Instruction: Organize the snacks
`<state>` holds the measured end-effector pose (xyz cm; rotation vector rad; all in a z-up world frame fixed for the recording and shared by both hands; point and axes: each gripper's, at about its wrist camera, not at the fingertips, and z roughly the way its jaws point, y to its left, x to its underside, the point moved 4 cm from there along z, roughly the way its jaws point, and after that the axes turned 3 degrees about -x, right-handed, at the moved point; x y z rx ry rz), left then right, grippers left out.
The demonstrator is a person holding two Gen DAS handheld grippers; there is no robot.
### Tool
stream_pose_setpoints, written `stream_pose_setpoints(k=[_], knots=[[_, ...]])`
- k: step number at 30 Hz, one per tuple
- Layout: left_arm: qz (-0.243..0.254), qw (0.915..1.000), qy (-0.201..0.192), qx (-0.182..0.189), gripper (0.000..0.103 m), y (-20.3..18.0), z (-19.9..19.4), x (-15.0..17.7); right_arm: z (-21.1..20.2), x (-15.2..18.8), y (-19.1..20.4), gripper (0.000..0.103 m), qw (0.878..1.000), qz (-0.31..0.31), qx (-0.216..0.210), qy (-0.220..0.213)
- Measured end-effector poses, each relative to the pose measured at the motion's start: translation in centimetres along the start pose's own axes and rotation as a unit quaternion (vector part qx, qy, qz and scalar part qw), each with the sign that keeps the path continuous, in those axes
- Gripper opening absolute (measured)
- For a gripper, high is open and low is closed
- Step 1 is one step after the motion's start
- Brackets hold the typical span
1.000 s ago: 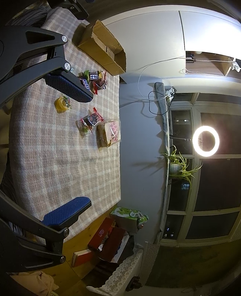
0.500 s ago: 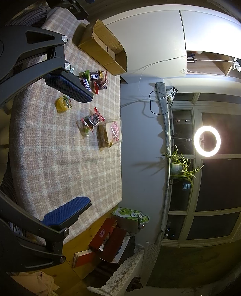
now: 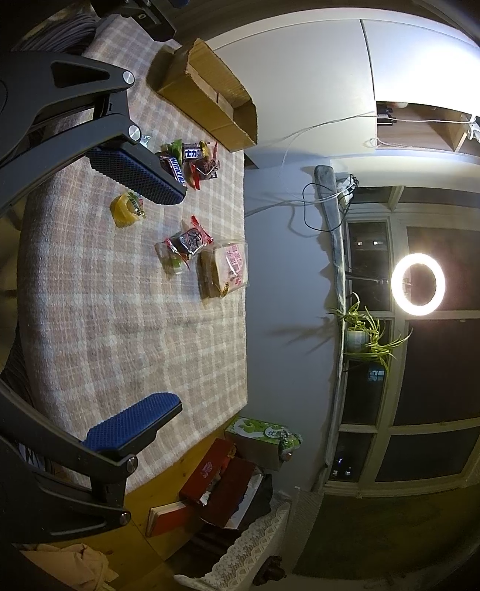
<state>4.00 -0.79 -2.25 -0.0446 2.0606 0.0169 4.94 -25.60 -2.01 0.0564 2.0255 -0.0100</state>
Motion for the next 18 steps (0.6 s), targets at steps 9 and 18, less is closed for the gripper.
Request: stream_pose_setpoints(k=[9, 18], knots=[[0.005, 0.9997, 0.022, 0.003, 0.102, 0.1, 1.4, 0.5, 2.1, 0.6, 0.3, 0.103, 0.999, -0.009, -0.043, 0.029], [0.019, 0.9967, 0.074, 0.028, 0.097, -0.2, 4.4, 1.9, 4.5, 1.9, 3.3, 0.103, 0.986, -0.094, -0.116, 0.068]])
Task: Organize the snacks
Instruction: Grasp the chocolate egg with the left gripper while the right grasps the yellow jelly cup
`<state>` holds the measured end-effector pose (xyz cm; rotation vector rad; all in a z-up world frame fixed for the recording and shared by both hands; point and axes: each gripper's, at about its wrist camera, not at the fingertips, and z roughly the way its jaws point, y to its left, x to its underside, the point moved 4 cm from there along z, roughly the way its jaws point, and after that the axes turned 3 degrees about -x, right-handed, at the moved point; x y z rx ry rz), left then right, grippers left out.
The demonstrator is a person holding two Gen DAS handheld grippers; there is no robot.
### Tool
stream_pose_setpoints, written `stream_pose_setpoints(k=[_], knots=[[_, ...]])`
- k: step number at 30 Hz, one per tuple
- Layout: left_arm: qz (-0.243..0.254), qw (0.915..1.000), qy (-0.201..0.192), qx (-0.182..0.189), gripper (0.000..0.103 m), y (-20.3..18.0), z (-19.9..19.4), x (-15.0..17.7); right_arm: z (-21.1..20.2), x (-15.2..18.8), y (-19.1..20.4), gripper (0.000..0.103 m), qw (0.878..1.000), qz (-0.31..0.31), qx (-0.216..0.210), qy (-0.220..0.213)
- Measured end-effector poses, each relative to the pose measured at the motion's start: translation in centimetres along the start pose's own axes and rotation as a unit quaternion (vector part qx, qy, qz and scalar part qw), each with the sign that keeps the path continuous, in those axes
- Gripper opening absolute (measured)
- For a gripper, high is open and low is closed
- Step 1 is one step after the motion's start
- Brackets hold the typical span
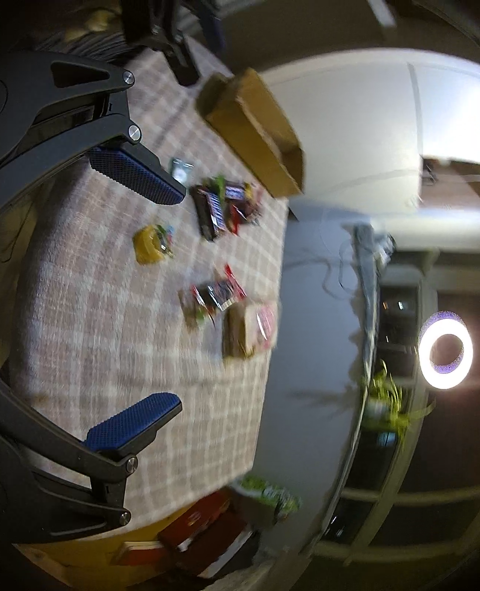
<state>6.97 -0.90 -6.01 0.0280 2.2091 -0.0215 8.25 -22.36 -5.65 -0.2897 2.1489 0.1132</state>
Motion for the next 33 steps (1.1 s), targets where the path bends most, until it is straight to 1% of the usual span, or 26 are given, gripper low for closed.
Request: stream_pose_setpoints(k=[4, 6, 8, 9, 12, 14, 15, 17, 20, 21, 23, 27, 28, 33], knots=[[0.006, 0.9995, 0.021, 0.023, 0.086, -0.7, 1.3, 0.5, 1.8, 0.7, 1.0, 0.103, 0.999, -0.035, -0.023, 0.025], [0.008, 0.9987, 0.034, 0.037, 0.083, -1.1, 2.1, 0.8, 2.5, 0.8, 1.4, 0.103, 0.998, -0.043, -0.034, 0.033], [0.009, 0.9975, 0.047, 0.052, 0.074, -1.6, 2.8, 1.1, 3.4, 1.1, 1.7, 0.103, 0.996, -0.05, -0.055, 0.044], [0.009, 0.9966, 0.054, 0.062, 0.073, -2.0, 3.2, 1.3, 3.6, 1.1, 1.8, 0.102, 0.996, -0.051, -0.06, 0.048], [0.007, 0.9939, 0.073, 0.081, 0.068, -2.7, 4.3, 1.7, 4.6, 1.2, 2.1, 0.093, 0.993, -0.056, -0.079, 0.062], [0.002, 0.9919, 0.085, 0.094, 0.065, -3.0, 5.0, 2.0, 5.5, 1.3, 2.0, 0.085, 0.991, -0.054, -0.093, 0.077], [0.001, 0.9912, 0.09, 0.098, 0.064, -3.1, 5.3, 2.1, 5.8, 1.3, 2.0, 0.082, 0.991, -0.053, -0.097, 0.081], [-0.001, 0.9899, 0.096, 0.104, 0.061, -3.3, 5.8, 2.2, 6.5, 1.4, 1.7, 0.072, 0.988, -0.045, -0.111, 0.093], [0.005, 0.9887, 0.101, 0.111, 0.058, -3.7, 6.5, 2.2, 7.5, 1.4, 1.3, 0.065, 0.984, -0.024, -0.139, 0.108], [0.008, 0.9881, 0.104, 0.114, 0.057, -3.9, 6.8, 2.2, 7.8, 1.4, 1.2, 0.064, 0.982, -0.019, -0.148, 0.113], [0.009, 0.9866, 0.111, 0.119, 0.05, -4.2, 7.4, 2.2, 8.5, 1.3, 1.2, 0.062, 0.979, -0.013, -0.161, 0.122], [0.004, 0.9854, 0.121, 0.119, 0.05, -4.5, 8.4, 2.5, 9.3, 1.5, 1.7, 0.062, 0.975, -0.018, -0.176, 0.135], [0.004, 0.9854, 0.122, 0.119, 0.05, -4.5, 8.5, 2.5, 9.5, 1.6, 1.9, 0.06, 0.973, -0.018, -0.184, 0.139], [0.014, 0.9859, 0.12, 0.116, 0.048, -5.0, 8.8, 2.5, 10.3, 1.7, 2.6, 0.056, 0.971, -0.028, -0.186, 0.149]])
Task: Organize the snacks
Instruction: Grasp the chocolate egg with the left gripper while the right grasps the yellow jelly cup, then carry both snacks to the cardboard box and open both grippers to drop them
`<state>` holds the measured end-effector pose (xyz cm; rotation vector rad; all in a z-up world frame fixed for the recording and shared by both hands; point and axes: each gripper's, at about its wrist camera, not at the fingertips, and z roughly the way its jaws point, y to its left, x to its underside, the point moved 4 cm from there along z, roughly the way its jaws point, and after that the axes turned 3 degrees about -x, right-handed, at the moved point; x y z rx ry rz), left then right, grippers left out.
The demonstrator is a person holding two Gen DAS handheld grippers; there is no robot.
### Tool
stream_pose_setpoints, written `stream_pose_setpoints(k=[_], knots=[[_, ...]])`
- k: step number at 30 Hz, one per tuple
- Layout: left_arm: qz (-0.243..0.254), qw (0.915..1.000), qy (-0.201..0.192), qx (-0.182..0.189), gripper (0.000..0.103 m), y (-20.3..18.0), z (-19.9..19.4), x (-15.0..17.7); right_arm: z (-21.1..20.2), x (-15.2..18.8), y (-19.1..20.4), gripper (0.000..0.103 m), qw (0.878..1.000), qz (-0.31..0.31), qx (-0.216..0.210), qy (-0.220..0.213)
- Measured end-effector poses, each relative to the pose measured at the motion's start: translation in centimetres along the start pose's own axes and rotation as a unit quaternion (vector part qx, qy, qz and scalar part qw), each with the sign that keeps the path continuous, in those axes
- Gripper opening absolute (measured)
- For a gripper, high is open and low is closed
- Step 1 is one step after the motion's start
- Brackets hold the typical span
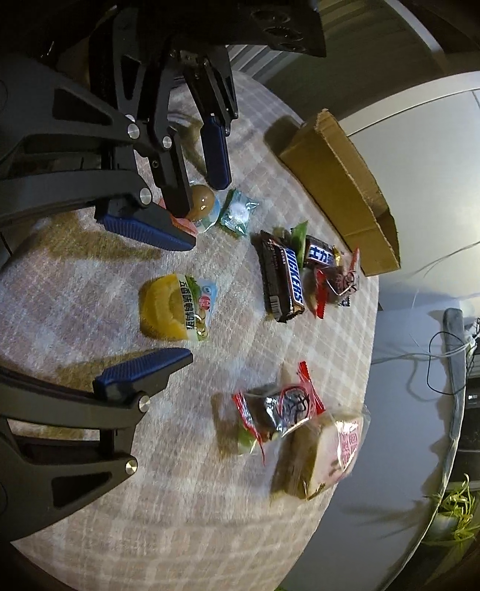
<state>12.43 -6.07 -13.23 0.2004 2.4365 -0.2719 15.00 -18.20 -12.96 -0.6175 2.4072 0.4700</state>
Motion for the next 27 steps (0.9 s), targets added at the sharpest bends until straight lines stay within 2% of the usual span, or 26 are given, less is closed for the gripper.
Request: stream_pose_setpoints(k=[5, 8, 10, 20, 27], knots=[[0.007, 1.0, -0.002, 0.001, 0.032, -0.2, 0.3, -0.1, 0.6, 0.0, -0.2, 0.046, 1.0, 0.004, -0.004, 0.009], [0.009, 0.9999, -0.006, -0.002, 0.028, -0.2, 0.4, -0.2, 0.5, 0.0, -0.4, 0.039, 1.0, 0.006, -0.001, 0.01], [0.007, 0.9999, -0.007, 0.0, 0.028, -0.2, 0.4, -0.2, 0.5, 0.0, -0.4, 0.036, 1.0, 0.004, 0.002, 0.011], [0.0, 0.9999, -0.012, 0.003, 0.027, 0.0, -0.1, -0.2, -0.4, -0.2, -0.5, 0.035, 1.0, 0.015, 0.001, -0.002], [-0.01, 0.9993, -0.034, 0.009, 0.027, 0.5, -1.5, -1.1, -1.5, -1.3, -0.3, 0.035, 1.0, 0.02, -0.001, -0.015]])
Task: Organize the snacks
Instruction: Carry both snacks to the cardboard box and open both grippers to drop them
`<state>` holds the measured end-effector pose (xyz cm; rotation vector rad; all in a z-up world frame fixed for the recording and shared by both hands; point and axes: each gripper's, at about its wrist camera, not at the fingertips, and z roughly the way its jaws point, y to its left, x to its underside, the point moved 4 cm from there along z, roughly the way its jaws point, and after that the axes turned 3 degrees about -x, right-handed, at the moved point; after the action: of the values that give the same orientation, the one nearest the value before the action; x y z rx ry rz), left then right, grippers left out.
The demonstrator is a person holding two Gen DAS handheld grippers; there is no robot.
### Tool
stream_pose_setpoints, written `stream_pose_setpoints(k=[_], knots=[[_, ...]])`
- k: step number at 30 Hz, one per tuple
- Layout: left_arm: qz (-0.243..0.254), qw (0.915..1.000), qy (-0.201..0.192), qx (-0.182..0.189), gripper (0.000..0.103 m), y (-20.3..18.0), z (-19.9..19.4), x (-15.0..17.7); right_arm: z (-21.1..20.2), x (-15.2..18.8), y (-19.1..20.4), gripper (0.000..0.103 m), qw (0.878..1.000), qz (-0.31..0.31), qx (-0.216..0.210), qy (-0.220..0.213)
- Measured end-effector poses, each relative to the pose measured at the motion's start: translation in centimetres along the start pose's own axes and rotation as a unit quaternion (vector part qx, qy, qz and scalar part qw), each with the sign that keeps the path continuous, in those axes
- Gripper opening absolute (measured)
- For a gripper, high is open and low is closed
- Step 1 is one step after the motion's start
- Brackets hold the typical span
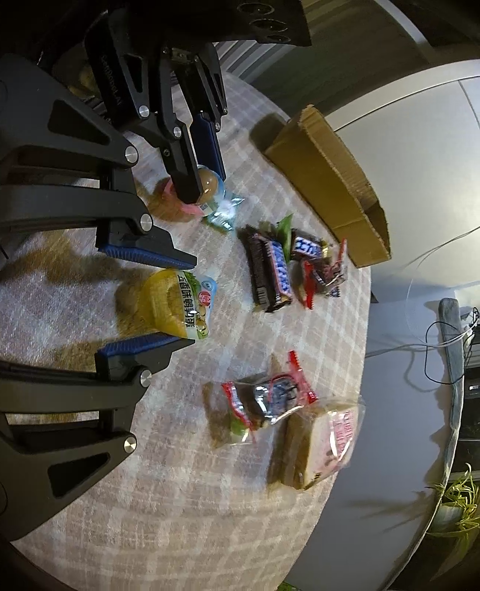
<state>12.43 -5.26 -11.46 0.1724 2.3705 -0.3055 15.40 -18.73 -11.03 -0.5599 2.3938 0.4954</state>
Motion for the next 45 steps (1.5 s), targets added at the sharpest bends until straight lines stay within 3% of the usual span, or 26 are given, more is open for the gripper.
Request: stream_pose_setpoints(k=[12, 26, 45], knots=[[-0.025, 0.9974, -0.052, -0.044, 0.027, 5.6, -2.7, -3.7, 0.9, -6.3, 4.9, 0.035, 0.998, -0.048, -0.024, -0.023], [-0.074, 0.9875, -0.084, -0.11, 0.027, 14.4, -3.4, -6.5, 6.9, -14.0, 10.7, 0.036, 0.993, -0.088, -0.069, -0.035], [-0.105, 0.9827, -0.077, -0.131, 0.028, 18.6, -3.6, -5.8, 12.8, -16.3, 14.9, 0.036, 0.99, -0.119, -0.077, -0.007]])
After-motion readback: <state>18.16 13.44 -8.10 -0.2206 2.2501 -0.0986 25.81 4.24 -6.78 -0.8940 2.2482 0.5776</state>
